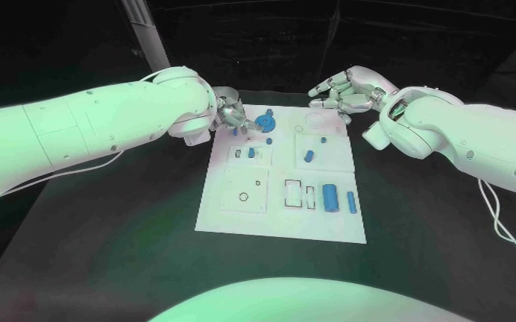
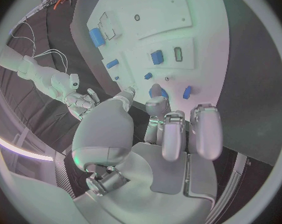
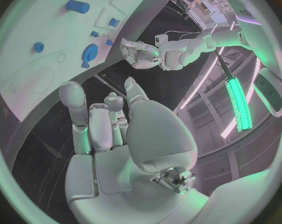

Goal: Assemble the parts on the task board

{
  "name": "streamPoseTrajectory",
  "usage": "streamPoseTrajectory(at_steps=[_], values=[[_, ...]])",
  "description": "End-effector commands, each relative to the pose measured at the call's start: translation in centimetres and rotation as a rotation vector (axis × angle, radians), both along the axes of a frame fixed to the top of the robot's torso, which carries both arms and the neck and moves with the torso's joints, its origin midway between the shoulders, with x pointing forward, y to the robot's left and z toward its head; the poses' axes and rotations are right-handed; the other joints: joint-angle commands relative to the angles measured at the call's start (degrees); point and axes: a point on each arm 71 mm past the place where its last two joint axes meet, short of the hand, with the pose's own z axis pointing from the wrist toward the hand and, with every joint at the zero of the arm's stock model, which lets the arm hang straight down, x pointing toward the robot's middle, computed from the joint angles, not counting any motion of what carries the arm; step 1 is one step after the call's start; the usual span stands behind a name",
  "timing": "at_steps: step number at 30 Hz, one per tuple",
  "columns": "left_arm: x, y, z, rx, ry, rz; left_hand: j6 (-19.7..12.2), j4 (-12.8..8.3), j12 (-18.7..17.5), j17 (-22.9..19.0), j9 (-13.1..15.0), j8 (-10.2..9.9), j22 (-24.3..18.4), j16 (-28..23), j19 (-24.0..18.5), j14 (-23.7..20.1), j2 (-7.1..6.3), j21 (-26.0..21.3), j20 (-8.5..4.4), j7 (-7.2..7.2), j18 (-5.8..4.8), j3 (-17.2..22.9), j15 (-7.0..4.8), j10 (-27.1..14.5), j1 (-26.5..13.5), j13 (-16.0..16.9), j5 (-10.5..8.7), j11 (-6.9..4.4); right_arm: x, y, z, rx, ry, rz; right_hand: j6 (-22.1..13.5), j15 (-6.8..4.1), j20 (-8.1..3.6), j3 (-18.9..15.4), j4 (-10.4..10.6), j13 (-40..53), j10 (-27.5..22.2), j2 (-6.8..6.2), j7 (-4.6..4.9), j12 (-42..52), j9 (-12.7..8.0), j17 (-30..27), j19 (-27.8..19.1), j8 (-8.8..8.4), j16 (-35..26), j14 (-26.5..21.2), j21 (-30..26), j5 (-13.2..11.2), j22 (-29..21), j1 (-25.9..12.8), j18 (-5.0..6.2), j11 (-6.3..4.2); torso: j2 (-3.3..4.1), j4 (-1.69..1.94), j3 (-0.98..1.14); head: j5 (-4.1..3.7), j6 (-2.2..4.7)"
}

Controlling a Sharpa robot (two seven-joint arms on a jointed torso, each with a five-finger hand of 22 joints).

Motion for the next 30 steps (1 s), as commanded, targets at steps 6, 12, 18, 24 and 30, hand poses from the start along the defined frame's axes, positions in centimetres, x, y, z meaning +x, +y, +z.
streamPoseTrajectory(at_steps=[6,12,18,24,30], values=[[1.7,1.0,1.0,0.066,0.039,0.004,-0.8,0.5,-0.1,15.1,-0.6,-0.9,0.0,0.2,-0.2,6.1,0.2,-0.3,0.38,0.27,-0.2,-1.4,0.66,-0.6,1.1,-0.2,-0.13,0.24,0.2,0.1,0.1,0.004,-0.005,0.012,-0.3,-0.17,-0.1,-0.3,0.0,-0.1,-0.3,0.04,-0.09,-0.2,-0.1,-0.1,-0.4,0.28,-0.2,1.4,-0.3,0.4,-0.1,-0.4,0.4,-0.11,0.07,-0.06,0.04,0.21,0.43],[3.1,1.5,0.9,0.104,0.07,0.021,-0.9,0.7,-0.5,15.1,-0.9,-1.3,-0.5,0.2,-0.4,6.1,0.66,-0.6,0.54,0.41,-0.09,-1.9,0.8,-1.0,1.8,-0.9,-0.09,0.38,0.2,0.1,0.1,0.004,-0.005,0.012,-0.4,-0.16,-0.09,-0.4,0.1,-0.2,-0.4,0.08,-0.08,-0.3,-0.1,0.0,-0.4,0.28,-0.2,1.4,-0.3,0.4,-0.1,-0.4,0.4,-0.1,0.12,-0.08,-0.03,0.19,0.89],[4.4,1.8,0.6,0.137,0.073,0.037,-0.9,0.7,-0.7,15.1,-1.1,-1.5,-0.7,0.2,-0.5,6.1,1.08,-0.8,0.63,0.5,-0.04,-2.2,0.88,-1.3,2.3,-1.2,-0.07,0.47,0.2,0.2,0.1,0.005,-0.007,0.012,-0.4,-0.16,-0.09,-0.4,0.1,-0.2,-0.4,0.08,-0.08,-0.3,-0.1,0.0,-0.4,0.28,-0.2,1.4,-0.3,0.4,-0.1,-0.4,0.4,-0.1,0.08,-0.1,-0.03,0.3,1.05],[5.5,2.3,0.0,0.182,0.071,0.049,-0.8,0.7,-0.5,15.1,-1.2,-1.5,-0.6,0.2,-0.5,6.1,1.23,-0.7,0.67,0.49,-0.07,-2.3,0.9,-1.3,2.6,-1.1,-0.08,0.48,0.2,0.2,0.1,0.006,-0.008,0.013,-0.4,-0.16,-0.09,-0.4,0.1,-0.2,-0.5,0.11,-0.08,-0.3,-0.1,0.0,-0.5,0.28,-0.3,1.4,-0.4,0.4,-0.1,-0.4,0.41,-0.1,0.12,-0.14,-0.07,0.61,1.13],[6.0,2.5,-0.5,0.212,0.083,0.054,-0.5,0.7,-0.4,15.1,-1.2,-1.4,-0.5,0.2,-0.4,6.1,1.36,-0.7,0.7,0.44,-0.08,-2.5,0.91,-1.3,2.8,-1.0,-0.1,0.46,0.2,0.3,0.1,0.006,-0.008,0.014,-0.4,-0.16,-0.09,-0.4,0.1,-0.2,-0.5,0.11,-0.08,-0.3,-0.1,0.0,-0.5,0.28,-0.3,1.4,-0.4,0.4,-0.1,-0.4,0.41,-0.1,0.11,-0.03,-0.01,0.58,1.02]])
